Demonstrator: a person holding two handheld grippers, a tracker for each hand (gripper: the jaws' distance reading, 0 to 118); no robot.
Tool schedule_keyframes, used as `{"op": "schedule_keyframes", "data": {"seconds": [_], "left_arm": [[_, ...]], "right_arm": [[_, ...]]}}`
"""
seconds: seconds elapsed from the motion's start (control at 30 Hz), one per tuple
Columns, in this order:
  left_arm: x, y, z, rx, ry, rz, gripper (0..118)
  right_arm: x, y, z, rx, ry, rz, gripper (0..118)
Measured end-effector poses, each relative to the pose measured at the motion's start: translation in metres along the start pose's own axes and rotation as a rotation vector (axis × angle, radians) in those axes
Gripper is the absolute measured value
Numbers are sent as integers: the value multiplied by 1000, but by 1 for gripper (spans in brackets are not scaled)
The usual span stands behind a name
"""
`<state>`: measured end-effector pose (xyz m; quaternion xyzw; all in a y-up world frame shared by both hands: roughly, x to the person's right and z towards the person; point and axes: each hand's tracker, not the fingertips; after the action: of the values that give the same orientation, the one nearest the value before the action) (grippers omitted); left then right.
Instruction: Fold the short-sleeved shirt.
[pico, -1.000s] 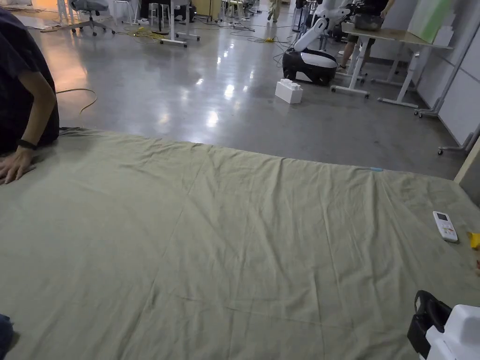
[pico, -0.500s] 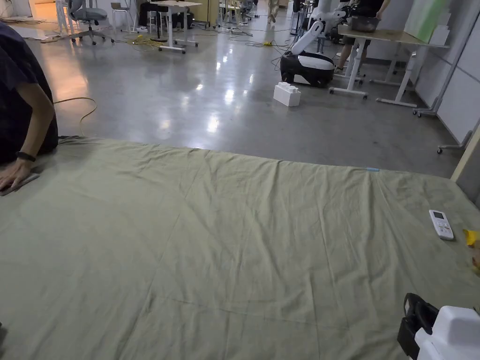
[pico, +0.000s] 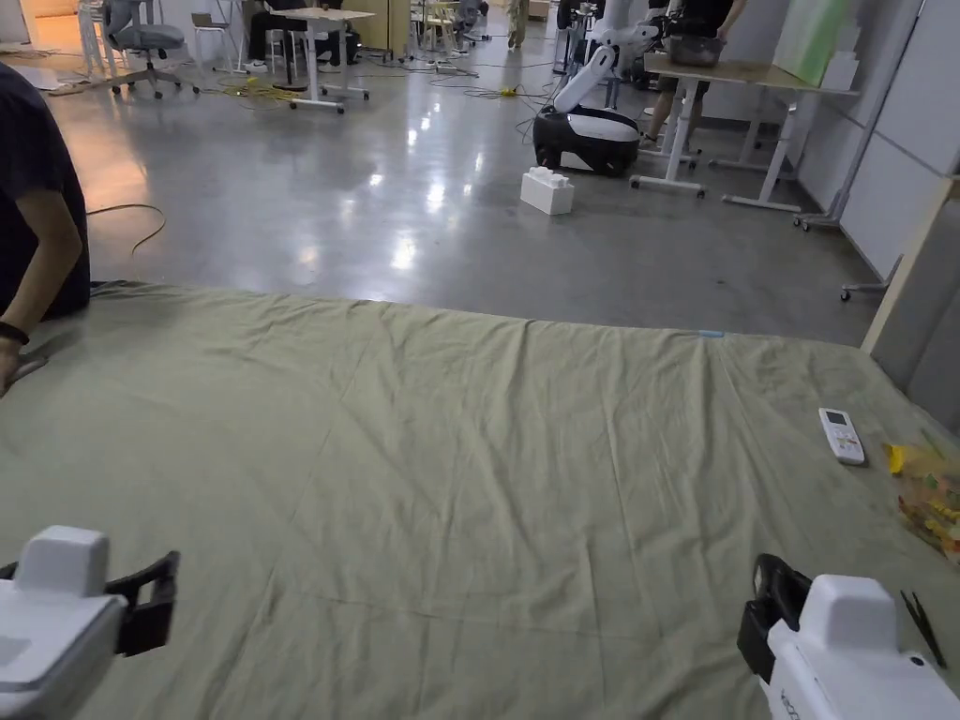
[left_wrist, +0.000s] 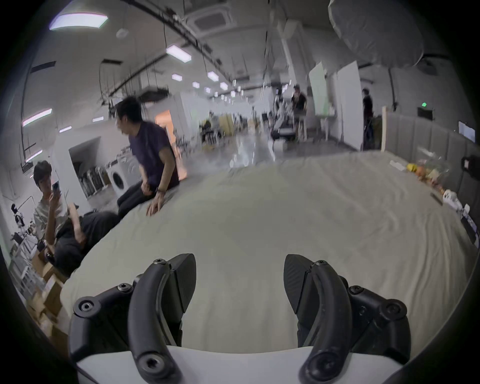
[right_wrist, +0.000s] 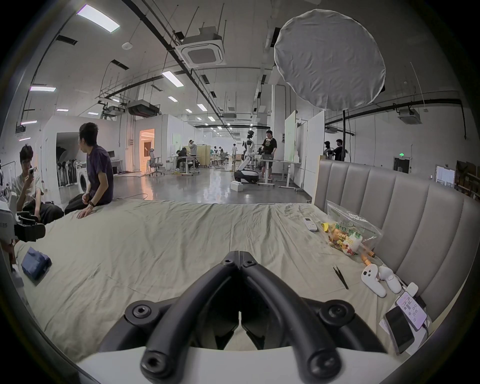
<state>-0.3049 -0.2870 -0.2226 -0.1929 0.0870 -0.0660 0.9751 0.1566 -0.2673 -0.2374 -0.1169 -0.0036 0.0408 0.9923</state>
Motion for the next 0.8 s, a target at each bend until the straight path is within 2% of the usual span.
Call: {"op": "schedule_keyframes", "data": {"seconds": [0.1,0.2,0.27,0.33,0.4,0.57,0.8], "left_arm": [[39,12,8,60,-59,84,51],[70,16,5,107,-72,76,21],[83,18,8,163,-56,56,21],[96,22,11,199,-100,111,20],[102,19,9,187,-91,109,9],[106,17,6,170,-93,142,7],[106,15,16,183,-60,103,6]], "right_arm": [[-6,0,-3,3,4,-24,0],[-13,1,-5,12,0,-38,0],[-13,-3,-9,17,5,-48,0],[-16,-4,-9,24,11,-52,0],[-18,-7,-8,34,12,-46,0],[-21,-8,-5,64,13,-23,0],[-24,-13,0,76,7,-15,0]]}}
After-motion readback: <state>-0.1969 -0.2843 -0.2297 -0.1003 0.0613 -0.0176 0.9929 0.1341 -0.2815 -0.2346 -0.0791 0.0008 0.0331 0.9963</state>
